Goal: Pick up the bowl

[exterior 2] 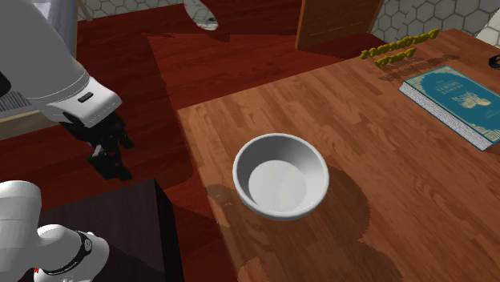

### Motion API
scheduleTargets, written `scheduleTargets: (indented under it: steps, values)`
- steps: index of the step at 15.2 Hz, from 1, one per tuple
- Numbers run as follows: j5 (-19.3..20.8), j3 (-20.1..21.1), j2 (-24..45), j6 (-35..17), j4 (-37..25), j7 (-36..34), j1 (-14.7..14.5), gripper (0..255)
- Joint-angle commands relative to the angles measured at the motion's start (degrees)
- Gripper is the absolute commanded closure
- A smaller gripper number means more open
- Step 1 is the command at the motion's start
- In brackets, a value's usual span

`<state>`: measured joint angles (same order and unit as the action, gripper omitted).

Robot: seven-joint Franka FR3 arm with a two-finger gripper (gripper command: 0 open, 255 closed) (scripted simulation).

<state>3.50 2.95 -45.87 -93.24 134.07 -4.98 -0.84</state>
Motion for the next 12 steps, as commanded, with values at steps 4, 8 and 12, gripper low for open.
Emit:
scheduleTargets:
  steps: [4,8,12]
  values:
    - [0.6,-0.2,6.8,-3.1,-3.9,0.3,0.4,0]
    - [1.2,-0.3,15.7,-6.1,-10.2,0.7,0.9,0]
    - [1.9,-0.4,24.6,-8.0,-17.5,1.0,1.3,0]
